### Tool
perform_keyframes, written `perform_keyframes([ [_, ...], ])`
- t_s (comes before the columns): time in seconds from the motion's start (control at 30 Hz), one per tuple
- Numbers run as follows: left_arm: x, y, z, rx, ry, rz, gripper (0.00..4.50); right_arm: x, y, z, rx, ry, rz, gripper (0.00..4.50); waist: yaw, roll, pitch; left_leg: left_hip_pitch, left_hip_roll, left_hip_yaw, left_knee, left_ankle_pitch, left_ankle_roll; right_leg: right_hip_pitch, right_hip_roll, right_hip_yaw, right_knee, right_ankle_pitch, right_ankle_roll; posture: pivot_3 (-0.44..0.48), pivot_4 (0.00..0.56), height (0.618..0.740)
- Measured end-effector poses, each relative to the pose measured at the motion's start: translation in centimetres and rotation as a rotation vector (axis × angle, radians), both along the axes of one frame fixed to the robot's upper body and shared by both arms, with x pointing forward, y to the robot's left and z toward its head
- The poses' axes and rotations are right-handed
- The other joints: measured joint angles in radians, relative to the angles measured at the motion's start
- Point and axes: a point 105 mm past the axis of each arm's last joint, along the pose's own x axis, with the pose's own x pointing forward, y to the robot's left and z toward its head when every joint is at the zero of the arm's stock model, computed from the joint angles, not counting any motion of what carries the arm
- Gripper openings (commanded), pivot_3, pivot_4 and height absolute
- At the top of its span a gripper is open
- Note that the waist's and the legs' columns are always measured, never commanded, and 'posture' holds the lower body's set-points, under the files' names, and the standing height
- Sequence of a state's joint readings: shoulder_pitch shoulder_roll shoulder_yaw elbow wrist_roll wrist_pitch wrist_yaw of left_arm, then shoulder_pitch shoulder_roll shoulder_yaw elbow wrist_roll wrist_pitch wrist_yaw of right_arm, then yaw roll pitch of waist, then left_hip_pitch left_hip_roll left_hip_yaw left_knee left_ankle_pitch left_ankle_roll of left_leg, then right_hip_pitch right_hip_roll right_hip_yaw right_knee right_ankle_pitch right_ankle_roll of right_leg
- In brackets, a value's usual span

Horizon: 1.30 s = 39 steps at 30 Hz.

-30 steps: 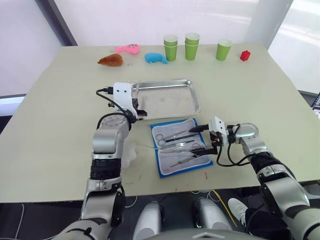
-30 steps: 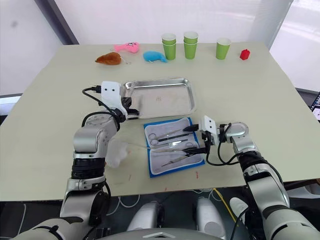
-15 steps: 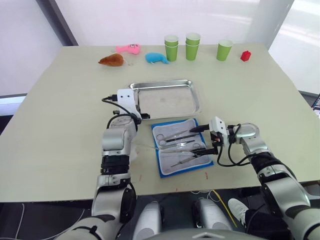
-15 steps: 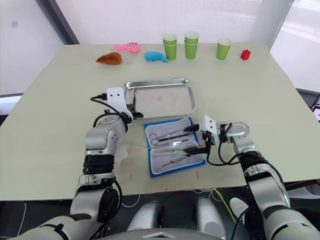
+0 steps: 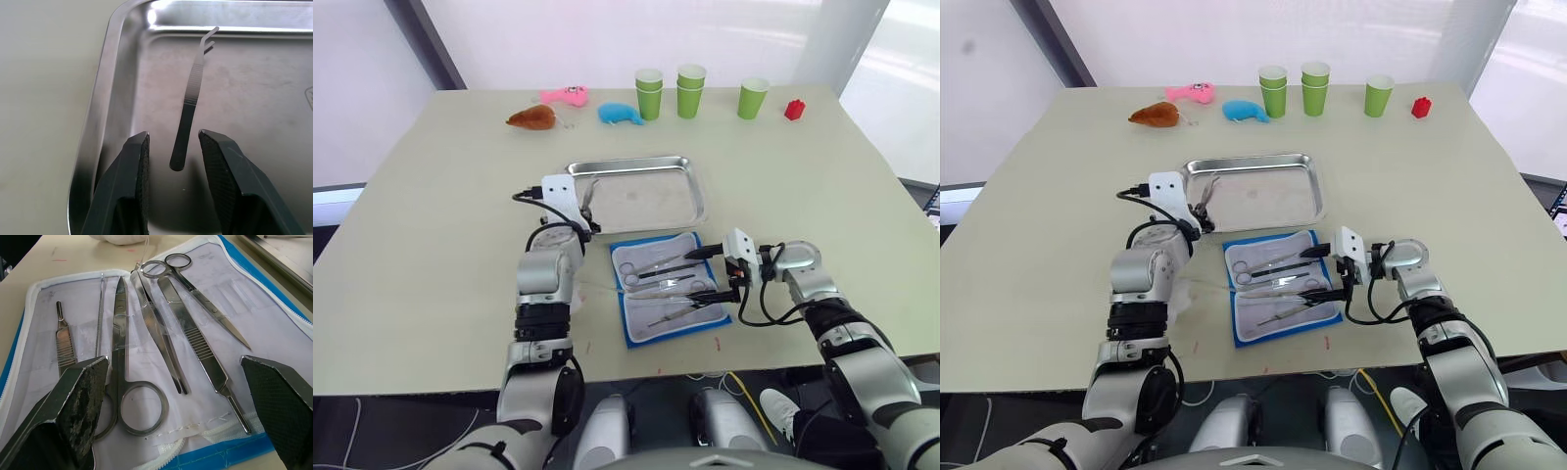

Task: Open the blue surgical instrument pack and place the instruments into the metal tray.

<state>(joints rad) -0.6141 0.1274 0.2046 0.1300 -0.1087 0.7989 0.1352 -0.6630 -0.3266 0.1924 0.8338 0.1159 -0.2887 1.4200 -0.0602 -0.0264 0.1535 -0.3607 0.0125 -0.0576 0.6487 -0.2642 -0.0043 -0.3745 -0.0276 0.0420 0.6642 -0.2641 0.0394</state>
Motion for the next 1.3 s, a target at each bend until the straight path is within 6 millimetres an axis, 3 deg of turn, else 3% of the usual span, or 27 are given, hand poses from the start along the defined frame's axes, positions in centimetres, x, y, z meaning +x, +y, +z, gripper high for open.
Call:
perform_keyframes([
  [0.2, 0.2, -0.3, 0.9, 0.001, -0.049, -0.038, 1.84, 0.0, 0.0, 0.0, 0.000, 0.000, 0.000, 4.50, 0.000, 0.000, 0.000, 0.000, 0.000, -0.001, -0.001, 0.001, -0.002, 0.000, 0.000, -0.001, -0.001, 0.000, 0.000, 0.000, 0.150, 0.740],
  [0.4, -0.4, -2.9, 4.9, 0.030, -0.258, -0.390, 1.84, 0.0, 0.1, 0.0, 0.004, 0.000, -0.001, 4.50, -0.004, 0.000, 0.000, 0.001, 0.000, 0.000, -0.004, 0.003, -0.006, 0.000, 0.000, 0.000, -0.002, 0.000, 0.000, 0.000, 0.150, 0.740],
  [0.47, -0.9, -3.4, 5.0, 0.019, -0.274, -0.465, 1.84, 0.0, 0.2, 0.0, 0.005, 0.000, -0.003, 4.50, -0.004, 0.000, 0.000, 0.001, -0.001, -0.001, -0.006, 0.004, -0.007, 0.000, 0.000, 0.000, -0.002, 0.000, 0.000, 0.000, 0.150, 0.740],
  [0.6, -2.9, -3.7, 4.3, 0.012, -0.254, -0.664, 1.84, 0.0, 0.4, 0.0, 0.011, 0.000, -0.004, 4.50, -0.009, 0.000, 0.000, 0.001, 0.000, -0.001, -0.007, 0.004, -0.007, 0.000, 0.001, 0.000, -0.002, 0.000, 0.000, 0.000, 0.150, 0.740],
  [0.73, -6.1, -3.9, 3.6, 0.054, -0.207, -0.929, 1.84, 0.0, 0.5, 0.0, 0.015, 0.000, -0.006, 4.50, -0.011, 0.000, 0.000, 0.001, 0.001, -0.001, -0.008, 0.004, -0.006, -0.001, 0.002, 0.001, -0.002, 0.000, -0.001, 0.000, 0.150, 0.740],
  [1.03, -12.5, -1.1, 3.1, 0.251, -0.036, -1.415, 1.84, 0.0, 0.6, -0.1, 0.021, -0.001, -0.009, 4.50, -0.009, 0.001, 0.001, 0.003, 0.007, 0.001, -0.011, 0.004, -0.006, -0.002, 0.003, 0.001, -0.003, -0.005, -0.008, 0.000, 0.150, 0.740],
  [1.13, -13.6, -0.9, 3.1, 0.229, -0.025, -1.490, 2.59, -0.1, 0.6, -0.1, 0.022, -0.002, -0.010, 4.50, -0.008, 0.002, 0.001, 0.003, 0.009, 0.001, -0.011, 0.004, -0.006, -0.002, 0.002, 0.001, -0.003, -0.005, -0.009, 0.000, 0.150, 0.740],
  [1.27, -15.1, 0.3, 4.5, 0.210, -0.007, -1.552, 4.44, -0.2, 0.7, -0.1, 0.026, -0.006, -0.013, 4.50, -0.008, 0.004, 0.003, 0.002, 0.010, 0.000, -0.012, 0.004, -0.006, -0.002, 0.003, 0.000, -0.003, -0.006, -0.009, 0.000, 0.150, 0.740],
  [1.3, -15.3, 0.5, 4.9, 0.206, -0.007, -1.561, 4.44, -0.2, 0.7, -0.1, 0.027, -0.006, -0.013, 4.50, -0.008, 0.004, 0.003, 0.003, 0.010, 0.000, -0.012, 0.004, -0.006, -0.002, 0.005, 0.000, -0.003, -0.006, -0.010, 0.000, 0.150, 0.740],
])
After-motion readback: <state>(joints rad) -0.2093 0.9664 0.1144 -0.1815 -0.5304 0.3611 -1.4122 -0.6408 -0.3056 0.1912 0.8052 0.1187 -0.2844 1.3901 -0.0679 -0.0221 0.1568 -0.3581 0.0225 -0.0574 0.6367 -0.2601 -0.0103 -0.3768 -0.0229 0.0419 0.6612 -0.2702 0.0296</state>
